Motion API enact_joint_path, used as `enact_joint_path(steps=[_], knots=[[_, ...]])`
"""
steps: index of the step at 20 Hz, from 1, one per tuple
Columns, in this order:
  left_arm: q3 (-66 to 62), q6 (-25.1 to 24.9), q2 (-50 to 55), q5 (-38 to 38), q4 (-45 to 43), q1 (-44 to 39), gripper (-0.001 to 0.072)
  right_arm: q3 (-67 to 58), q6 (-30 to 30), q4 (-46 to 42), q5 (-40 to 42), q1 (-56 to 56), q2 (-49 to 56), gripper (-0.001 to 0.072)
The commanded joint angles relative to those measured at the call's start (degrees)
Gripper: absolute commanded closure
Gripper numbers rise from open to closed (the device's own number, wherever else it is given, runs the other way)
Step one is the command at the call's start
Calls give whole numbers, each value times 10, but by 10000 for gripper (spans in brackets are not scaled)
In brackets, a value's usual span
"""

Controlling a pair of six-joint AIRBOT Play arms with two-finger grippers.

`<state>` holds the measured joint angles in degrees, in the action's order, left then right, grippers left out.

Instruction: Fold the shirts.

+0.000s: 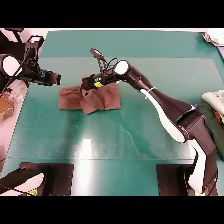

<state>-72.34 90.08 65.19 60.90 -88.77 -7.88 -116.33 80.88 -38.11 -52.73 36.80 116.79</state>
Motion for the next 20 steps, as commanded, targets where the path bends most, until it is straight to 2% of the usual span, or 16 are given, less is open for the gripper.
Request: enact_joint_path(steps=[1, 6, 9, 10, 12, 14, 16, 18, 20], knots=[[0, -1, 0, 0, 3, 1, 686, 0, 0, 53, 49, 6, 4, 272], [0, -1, 0, 1, 7, 1, 686, 0, -56, 191, 102, 3, 3, 266], [0, -17, 0, 9, 6, 1, 686, 0, -73, 170, 87, -31, -16, 264], [0, -23, 0, 17, 5, 1, 686, 0, -52, 135, 57, -55, -29, 254], [0, -32, 0, 26, 4, 1, 686, 0, 40, 22, -47, -114, -55, 79], [0, -36, 0, 26, 4, 1, 686, 0, 68, -105, -190, -173, -79, 55], [0, -36, 0, 26, 4, 1, 686, 10, 55, -164, -290, -224, -94, 39], [0, -44, 0, 27, 4, 1, 686, 67, 10, -135, -306, -271, -112, 39], [0, -47, 0, 26, 4, 1, 686, 143, -34, -83, -287, -303, -122, 40]])
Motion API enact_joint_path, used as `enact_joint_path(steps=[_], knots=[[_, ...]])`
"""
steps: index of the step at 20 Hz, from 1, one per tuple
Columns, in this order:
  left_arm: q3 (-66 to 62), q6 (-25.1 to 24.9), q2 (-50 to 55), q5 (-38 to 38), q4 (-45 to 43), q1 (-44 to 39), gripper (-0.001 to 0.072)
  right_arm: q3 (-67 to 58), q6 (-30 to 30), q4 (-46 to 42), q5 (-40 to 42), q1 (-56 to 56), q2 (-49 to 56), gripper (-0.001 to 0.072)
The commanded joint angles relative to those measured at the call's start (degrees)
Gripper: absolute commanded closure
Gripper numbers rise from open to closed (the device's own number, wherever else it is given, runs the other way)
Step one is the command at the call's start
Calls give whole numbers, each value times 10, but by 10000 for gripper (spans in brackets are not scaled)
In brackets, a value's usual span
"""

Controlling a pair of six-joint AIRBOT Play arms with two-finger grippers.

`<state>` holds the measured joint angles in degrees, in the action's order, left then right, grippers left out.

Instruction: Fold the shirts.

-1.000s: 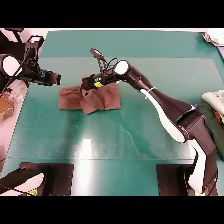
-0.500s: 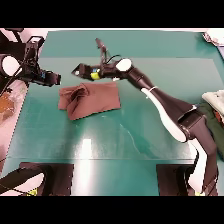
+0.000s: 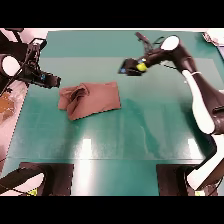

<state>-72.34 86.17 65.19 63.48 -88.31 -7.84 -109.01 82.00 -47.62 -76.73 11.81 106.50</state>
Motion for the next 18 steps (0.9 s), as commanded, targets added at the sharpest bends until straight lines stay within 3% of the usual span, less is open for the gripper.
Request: enact_joint_path(steps=[1, 6, 12, 18], knots=[[0, -10, 0, 1, 0, 0, 686, 105, -63, 32, -32, -63, -18, 39], [0, -10, 0, 0, 0, 0, 686, 175, -132, 106, -7, -45, 31, 39], [0, -10, 0, 2, 0, 0, 685, 76, -120, 106, 3, 13, 121, 39], [0, -9, 0, 5, 3, 0, 685, -46, -63, 108, 8, 71, 190, 39]])
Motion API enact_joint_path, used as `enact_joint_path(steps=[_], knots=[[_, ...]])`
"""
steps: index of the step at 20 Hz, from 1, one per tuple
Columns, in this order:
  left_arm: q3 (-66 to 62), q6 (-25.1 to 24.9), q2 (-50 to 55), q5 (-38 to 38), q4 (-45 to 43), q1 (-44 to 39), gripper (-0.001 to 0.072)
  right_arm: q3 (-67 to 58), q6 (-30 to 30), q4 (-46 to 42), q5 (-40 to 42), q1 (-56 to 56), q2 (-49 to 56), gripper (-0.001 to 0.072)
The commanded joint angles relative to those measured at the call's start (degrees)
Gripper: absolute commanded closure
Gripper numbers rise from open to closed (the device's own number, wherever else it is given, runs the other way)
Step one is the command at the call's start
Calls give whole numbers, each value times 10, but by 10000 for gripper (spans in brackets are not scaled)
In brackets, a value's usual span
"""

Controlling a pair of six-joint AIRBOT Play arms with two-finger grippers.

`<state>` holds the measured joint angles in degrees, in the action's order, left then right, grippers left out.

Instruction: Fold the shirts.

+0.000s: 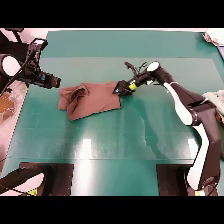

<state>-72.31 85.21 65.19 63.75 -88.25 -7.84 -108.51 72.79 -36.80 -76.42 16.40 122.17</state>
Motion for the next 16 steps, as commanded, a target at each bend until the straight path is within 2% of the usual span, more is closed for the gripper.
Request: enact_joint_path(steps=[1, 3, 4, 6, 10, 16], knots=[[-1, 0, 0, 3, 3, 0, 685, -63, 33, 8, 3, 34, 43, 39], [-1, 0, 0, 6, 4, 0, 686, -69, 33, 38, 12, 49, 50, 54], [-1, 0, 0, 7, 5, 0, 686, -69, 36, 43, 20, 54, 49, 179], [-1, 0, 0, 9, 9, 0, 686, -69, 37, 44, 30, 61, 39, 702], [-1, 0, 0, 35, 34, 0, 685, -69, 38, 43, 52, 49, -33, 696], [-1, -2, 0, 76, 92, 0, 685, -69, 123, 40, 88, -85, -201, 696]])
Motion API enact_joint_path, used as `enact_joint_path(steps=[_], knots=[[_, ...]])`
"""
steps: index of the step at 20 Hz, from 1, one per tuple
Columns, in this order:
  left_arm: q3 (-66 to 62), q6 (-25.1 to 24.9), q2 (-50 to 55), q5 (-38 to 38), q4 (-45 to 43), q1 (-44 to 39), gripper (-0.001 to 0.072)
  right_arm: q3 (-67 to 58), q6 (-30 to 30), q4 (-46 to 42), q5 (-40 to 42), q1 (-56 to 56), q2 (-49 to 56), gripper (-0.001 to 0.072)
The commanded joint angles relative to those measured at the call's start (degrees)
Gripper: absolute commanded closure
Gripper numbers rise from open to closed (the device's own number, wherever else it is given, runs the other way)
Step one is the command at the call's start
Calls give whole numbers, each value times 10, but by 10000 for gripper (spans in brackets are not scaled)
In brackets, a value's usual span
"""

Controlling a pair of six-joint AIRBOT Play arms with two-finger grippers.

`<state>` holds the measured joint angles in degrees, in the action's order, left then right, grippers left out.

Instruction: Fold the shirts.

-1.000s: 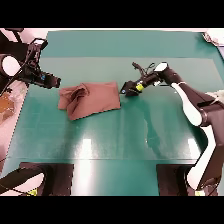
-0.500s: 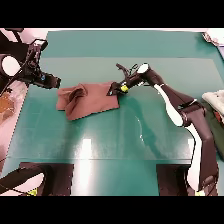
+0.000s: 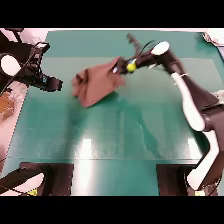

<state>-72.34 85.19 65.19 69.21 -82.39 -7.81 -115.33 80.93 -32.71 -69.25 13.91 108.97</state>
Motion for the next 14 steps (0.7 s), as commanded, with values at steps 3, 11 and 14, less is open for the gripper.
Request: enact_joint_path(steps=[3, 11, 14], knots=[[0, -1, 0, 38, 75, 0, 685, 0, 84, -1, 15, -167, -139, 696], [0, -1, 0, 77, 142, 0, 686, 0, 159, -5, -15, -503, -253, 696], [0, -1, 0, 80, 143, 0, 685, 0, 172, -5, -92, -627, -269, 696]])
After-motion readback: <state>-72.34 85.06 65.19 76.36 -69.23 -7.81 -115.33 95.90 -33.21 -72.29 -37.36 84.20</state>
